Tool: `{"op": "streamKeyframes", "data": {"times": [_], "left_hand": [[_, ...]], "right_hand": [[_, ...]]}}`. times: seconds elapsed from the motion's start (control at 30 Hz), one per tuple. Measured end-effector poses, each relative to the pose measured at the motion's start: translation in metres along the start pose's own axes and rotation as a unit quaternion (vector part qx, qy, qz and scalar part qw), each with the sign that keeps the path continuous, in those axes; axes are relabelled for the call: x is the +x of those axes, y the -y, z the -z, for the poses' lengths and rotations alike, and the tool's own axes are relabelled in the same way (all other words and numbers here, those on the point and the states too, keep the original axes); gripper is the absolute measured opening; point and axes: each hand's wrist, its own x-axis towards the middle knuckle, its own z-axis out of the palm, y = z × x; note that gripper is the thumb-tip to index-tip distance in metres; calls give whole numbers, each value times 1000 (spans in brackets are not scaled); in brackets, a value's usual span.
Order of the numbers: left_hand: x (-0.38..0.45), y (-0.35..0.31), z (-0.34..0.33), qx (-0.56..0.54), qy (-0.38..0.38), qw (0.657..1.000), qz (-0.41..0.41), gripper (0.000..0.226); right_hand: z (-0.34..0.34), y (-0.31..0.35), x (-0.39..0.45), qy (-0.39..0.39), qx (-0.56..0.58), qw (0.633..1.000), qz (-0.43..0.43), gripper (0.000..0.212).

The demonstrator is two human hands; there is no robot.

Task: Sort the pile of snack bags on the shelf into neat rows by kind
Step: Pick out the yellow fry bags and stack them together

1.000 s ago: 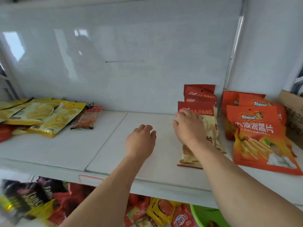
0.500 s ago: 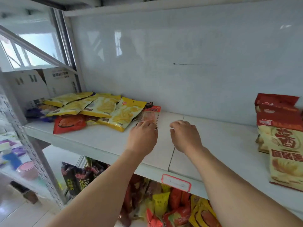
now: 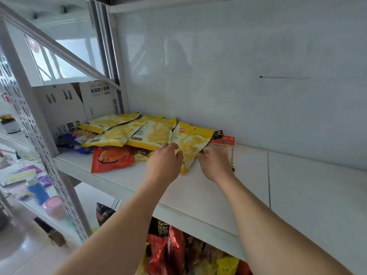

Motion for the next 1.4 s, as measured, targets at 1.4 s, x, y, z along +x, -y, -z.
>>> {"op": "streamKeyframes", "data": {"times": [1.4], "left_hand": [[172, 109, -8, 27, 152, 987, 36, 112]], "right_hand": [[-60, 36, 58, -143, 284, 921, -225, 32]]}}
